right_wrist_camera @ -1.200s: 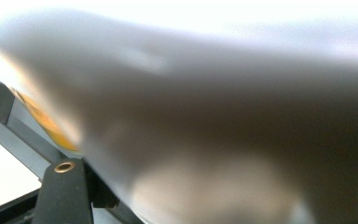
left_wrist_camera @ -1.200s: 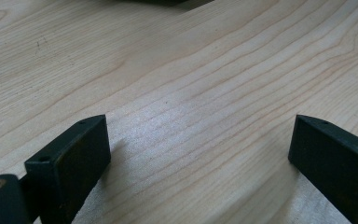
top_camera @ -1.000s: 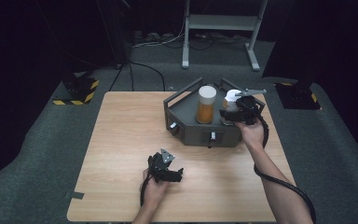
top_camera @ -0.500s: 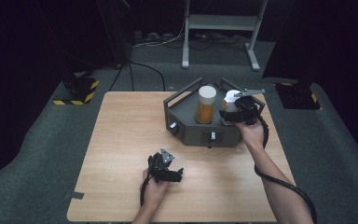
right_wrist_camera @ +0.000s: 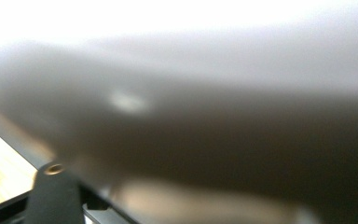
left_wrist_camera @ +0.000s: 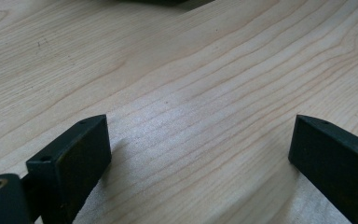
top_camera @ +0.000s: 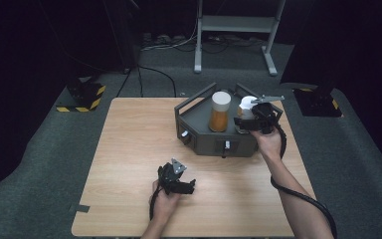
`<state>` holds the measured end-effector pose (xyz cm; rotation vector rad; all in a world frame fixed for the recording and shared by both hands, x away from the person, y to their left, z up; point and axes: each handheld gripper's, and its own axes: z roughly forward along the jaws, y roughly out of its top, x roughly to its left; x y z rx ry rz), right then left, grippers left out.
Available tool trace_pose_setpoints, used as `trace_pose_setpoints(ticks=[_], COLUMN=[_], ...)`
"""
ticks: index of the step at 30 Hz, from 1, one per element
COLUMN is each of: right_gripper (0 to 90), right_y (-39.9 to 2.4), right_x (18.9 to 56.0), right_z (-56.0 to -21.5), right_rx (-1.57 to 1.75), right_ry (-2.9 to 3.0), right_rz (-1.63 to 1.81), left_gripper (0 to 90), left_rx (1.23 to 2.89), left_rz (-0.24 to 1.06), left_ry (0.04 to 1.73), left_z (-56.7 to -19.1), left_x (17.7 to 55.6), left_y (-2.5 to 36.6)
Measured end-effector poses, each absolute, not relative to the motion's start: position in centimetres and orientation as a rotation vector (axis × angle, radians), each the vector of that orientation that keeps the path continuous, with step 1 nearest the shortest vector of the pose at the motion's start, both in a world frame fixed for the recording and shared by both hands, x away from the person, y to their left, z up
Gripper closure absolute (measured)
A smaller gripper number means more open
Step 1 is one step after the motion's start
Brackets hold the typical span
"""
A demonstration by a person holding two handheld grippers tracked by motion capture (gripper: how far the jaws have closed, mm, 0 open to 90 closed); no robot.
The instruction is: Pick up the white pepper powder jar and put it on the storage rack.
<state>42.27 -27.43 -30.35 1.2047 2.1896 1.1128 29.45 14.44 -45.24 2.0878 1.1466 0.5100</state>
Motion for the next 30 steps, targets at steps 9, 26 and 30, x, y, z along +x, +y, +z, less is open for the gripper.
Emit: trace_pose_setpoints(ticks=[9,26,30], right_gripper=[11.4,9.2,9.2], right_y=[-27.9,-28.8,-29.2], right_x=[42.1,40.2,39.6], right_z=[-30.7,-30.6,-30.7], right_rx=[1.211,1.151,1.146], right_ry=[2.186,2.17,2.163], right_rz=[1.131,1.16,1.17], left_gripper=[5.6,5.6,5.6], left_rx=[2.086,2.085,2.083], left_rz=[0.51,0.512,0.511], left_ry=[1.147,1.148,1.15], left_z=[-45.3,-45.3,-45.3], left_x=[29.4,29.4,29.4], left_y=[14.4,14.4,14.4])
